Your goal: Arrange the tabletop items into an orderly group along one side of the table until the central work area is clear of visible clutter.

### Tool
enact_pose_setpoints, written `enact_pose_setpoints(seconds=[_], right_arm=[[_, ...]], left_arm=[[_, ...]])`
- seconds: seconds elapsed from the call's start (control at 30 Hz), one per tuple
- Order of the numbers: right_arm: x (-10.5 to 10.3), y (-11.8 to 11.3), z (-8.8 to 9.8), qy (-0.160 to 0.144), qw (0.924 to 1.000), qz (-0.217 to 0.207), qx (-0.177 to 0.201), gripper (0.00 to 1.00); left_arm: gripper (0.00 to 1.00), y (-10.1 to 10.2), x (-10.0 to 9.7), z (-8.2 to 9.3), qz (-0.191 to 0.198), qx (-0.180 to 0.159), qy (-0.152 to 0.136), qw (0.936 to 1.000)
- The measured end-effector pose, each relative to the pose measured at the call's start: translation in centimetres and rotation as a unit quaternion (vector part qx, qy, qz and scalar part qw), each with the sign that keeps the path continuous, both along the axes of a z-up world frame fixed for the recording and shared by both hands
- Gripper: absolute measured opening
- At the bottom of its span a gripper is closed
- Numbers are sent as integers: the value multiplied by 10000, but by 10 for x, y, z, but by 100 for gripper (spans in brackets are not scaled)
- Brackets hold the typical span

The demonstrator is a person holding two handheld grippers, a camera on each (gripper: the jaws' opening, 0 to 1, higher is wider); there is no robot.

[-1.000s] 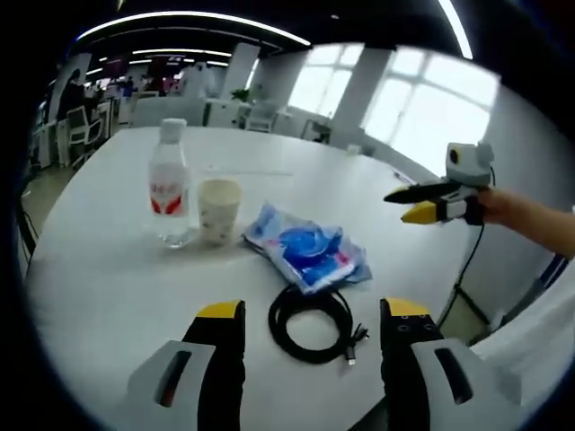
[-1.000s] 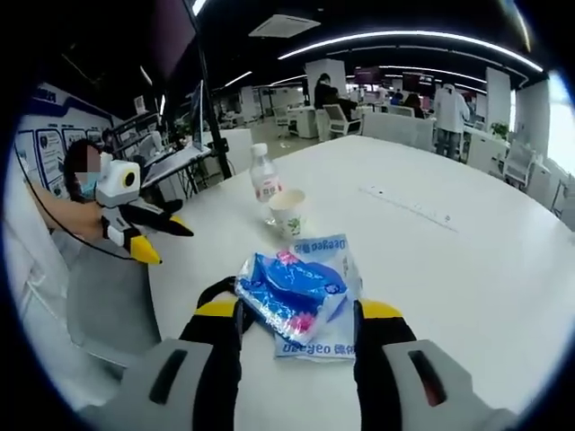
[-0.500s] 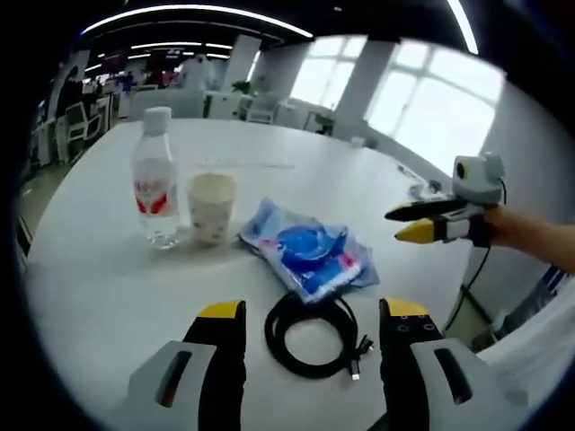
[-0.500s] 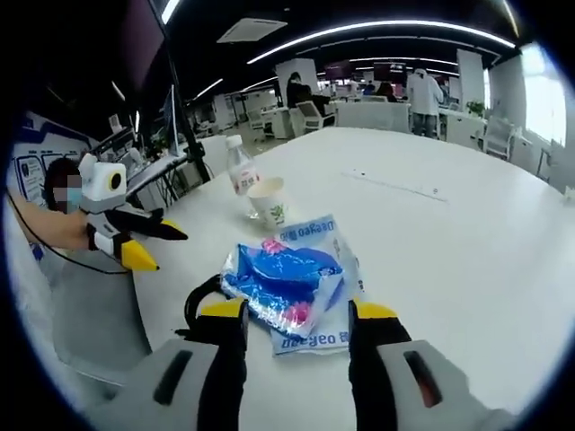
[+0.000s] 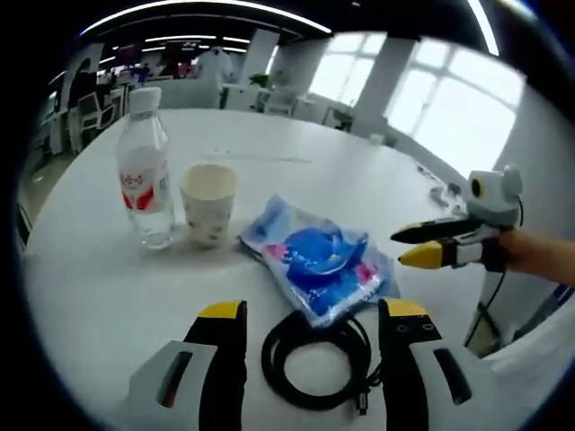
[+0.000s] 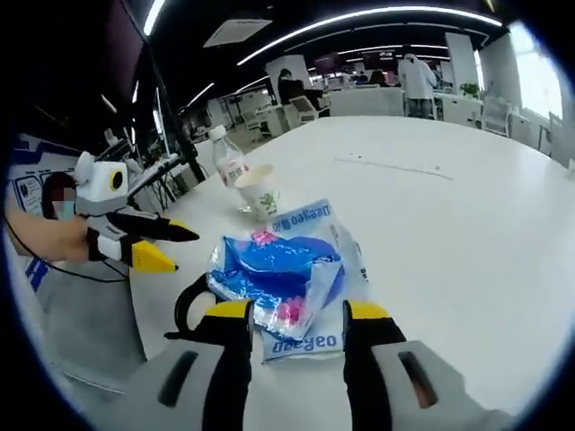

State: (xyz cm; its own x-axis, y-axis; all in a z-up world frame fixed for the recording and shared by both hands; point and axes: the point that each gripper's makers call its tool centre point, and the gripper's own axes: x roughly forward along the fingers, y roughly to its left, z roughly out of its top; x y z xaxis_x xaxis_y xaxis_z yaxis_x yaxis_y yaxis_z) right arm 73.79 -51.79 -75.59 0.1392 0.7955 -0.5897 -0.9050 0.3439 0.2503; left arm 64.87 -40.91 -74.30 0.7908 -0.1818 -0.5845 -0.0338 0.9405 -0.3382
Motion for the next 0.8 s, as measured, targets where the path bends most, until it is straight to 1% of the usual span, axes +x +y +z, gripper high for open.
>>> enact_pose_setpoints(seconds=[0.07, 0.17, 0.27, 0.37, 0.5, 0.6, 0.7, 0.73, 0.77, 0.8], right_arm=[[-2, 4, -3, -46, 9999, 134, -57, 36], [-2, 5, -6, -14, 9999, 135, -74, 35], [-2, 5, -6, 97, 9999, 50, -14, 35], [-3, 3, -7, 99, 9999, -4, -47, 34], [-1, 0, -11, 128, 9997, -210, -90, 30], [0, 0, -17, 283, 9987, -395, -128, 30], [-2, 0, -20, 294, 9982, -495, -193, 30], [-3, 1, -22, 290, 9979, -514, -251, 29], [-4, 1, -24, 307, 9975, -551, -307, 29], [-4, 1, -25, 315, 9974, -555, -332, 29]], left_arm=[[55, 1, 4, -2, 67, 5, 13, 10000], [55, -7, 8, -4, 164, 41, 48, 9998], [55, -7, 9, -7, 250, 138, 115, 9995], [54, -6, 5, -14, 343, 147, 194, 9991], [53, -8, 4, -19, 298, 246, 285, 9988], [49, -5, 7, -18, 343, 310, 232, 9987], [46, -4, 11, -17, 326, 359, 168, 9987], [45, -2, 11, -17, 385, 409, 149, 9983], [41, -1, 12, -16, 435, 414, 80, 9982], [37, -2, 13, -15, 497, 314, 36, 9983]])
